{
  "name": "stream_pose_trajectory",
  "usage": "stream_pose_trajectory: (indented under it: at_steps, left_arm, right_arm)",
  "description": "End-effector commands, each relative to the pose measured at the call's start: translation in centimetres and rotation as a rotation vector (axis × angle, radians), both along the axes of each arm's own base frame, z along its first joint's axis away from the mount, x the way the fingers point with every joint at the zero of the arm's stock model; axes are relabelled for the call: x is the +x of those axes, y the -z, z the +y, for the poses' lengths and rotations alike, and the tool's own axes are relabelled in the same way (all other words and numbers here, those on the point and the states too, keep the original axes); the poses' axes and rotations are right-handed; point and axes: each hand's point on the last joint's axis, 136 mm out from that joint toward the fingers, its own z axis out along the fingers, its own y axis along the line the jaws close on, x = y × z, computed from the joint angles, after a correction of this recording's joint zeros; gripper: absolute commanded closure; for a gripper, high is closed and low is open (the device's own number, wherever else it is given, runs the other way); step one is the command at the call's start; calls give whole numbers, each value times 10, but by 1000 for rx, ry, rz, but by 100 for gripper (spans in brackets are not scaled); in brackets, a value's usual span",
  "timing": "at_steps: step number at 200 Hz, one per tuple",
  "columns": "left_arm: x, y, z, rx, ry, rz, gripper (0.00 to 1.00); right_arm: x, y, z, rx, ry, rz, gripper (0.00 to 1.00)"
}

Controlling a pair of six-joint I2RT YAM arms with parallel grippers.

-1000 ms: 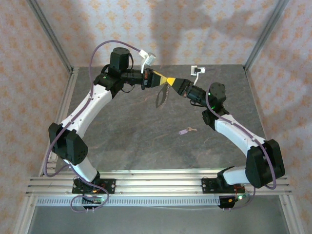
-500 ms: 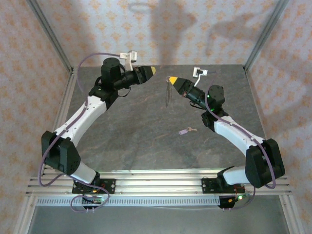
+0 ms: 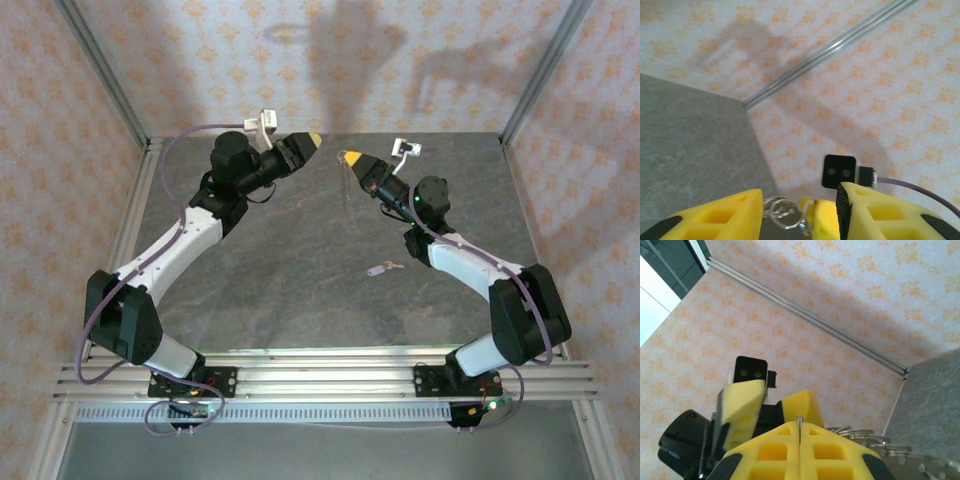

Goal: Put the keys on the keyring

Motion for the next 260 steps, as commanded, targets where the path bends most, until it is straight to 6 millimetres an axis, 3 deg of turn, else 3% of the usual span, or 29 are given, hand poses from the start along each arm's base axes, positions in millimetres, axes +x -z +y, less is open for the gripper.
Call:
stream_pose_trajectory:
  at_steps: [1, 38, 141, 222, 260]
  left_arm:
    - [-1, -17, -8, -59, 0, -45, 59]
    - [3, -9, -14, -62, -6, -29, 64]
    - [5, -11, -25, -71, 22, -38, 68]
    - [4, -13, -29, -64, 34, -47, 77]
    - [5, -12, -30, -59, 36, -46, 76]
  right_arm:
    - [-6, -46, -1, 100, 2, -120, 100]
    - [-8, -48, 1, 116, -5, -123, 100]
    - [-11, -53, 11, 126, -48, -129, 100]
    - [-7, -47, 17, 121, -64, -110, 100]
    - [-6, -45, 19, 116, -71, -103, 100]
